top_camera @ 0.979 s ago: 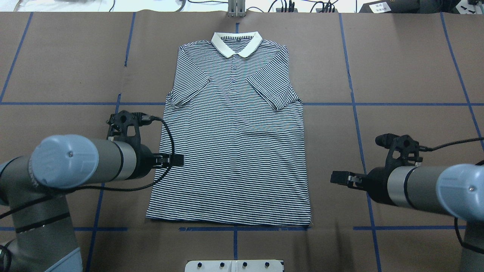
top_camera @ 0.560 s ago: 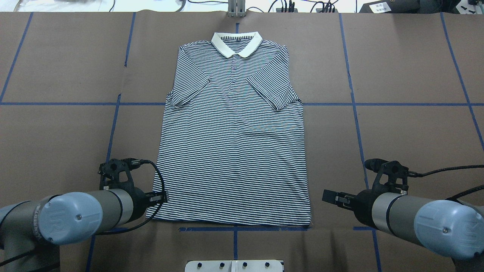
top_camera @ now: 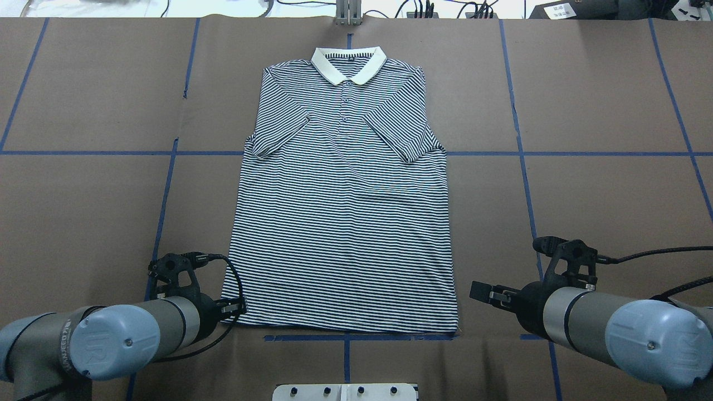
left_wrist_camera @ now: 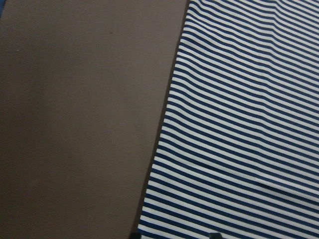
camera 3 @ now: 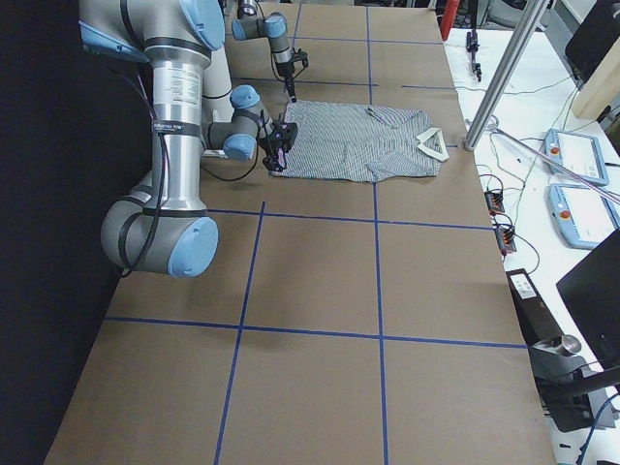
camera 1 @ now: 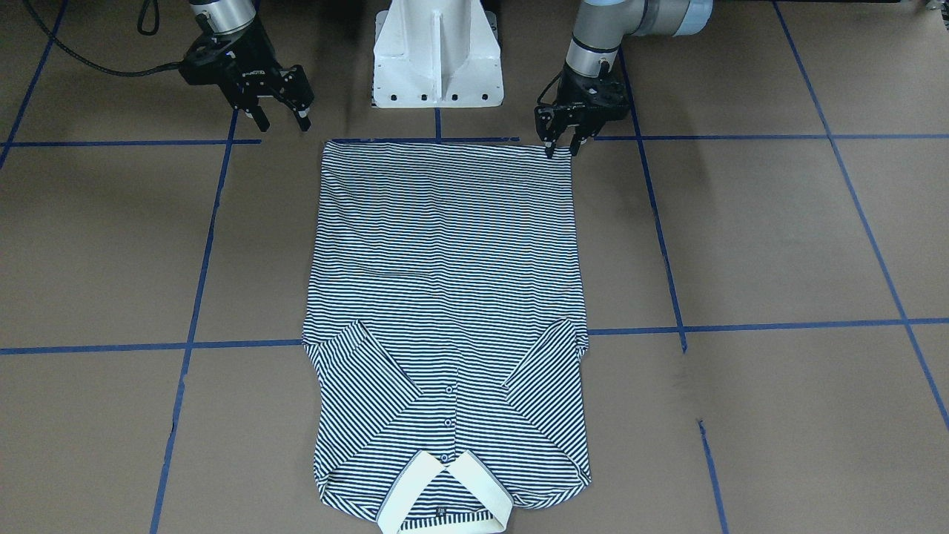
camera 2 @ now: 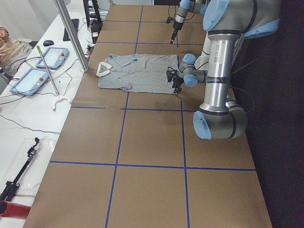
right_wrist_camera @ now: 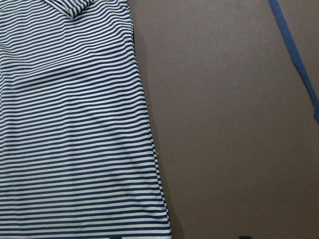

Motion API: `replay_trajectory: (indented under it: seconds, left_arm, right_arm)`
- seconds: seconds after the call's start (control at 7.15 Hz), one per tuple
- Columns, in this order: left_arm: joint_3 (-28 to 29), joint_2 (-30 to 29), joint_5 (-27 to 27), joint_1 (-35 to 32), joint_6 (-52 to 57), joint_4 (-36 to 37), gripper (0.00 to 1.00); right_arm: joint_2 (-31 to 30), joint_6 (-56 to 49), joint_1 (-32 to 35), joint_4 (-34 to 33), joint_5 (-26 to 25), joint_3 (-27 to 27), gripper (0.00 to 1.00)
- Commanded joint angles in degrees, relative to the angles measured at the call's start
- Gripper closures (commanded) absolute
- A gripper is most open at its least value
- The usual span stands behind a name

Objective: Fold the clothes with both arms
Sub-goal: 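Lower both grippers to the hem corners nearest the robot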

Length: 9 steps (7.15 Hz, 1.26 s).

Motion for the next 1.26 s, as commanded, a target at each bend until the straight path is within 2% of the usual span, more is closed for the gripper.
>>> replay_trajectory:
  seconds: [0.0,1.12]
  left_arm:
    - [0.5,0.1,-0.1,0.1,0.3,0.0,0.45]
    - [0.9,0.1,-0.4,0.7,0.3,0.2,0.43]
  right_arm:
    - [0.1,0.0,0.0,0.0,0.0,0.0,0.17]
    - [0.1,0.0,0.0,0.0,-0.4,0.0,0.16]
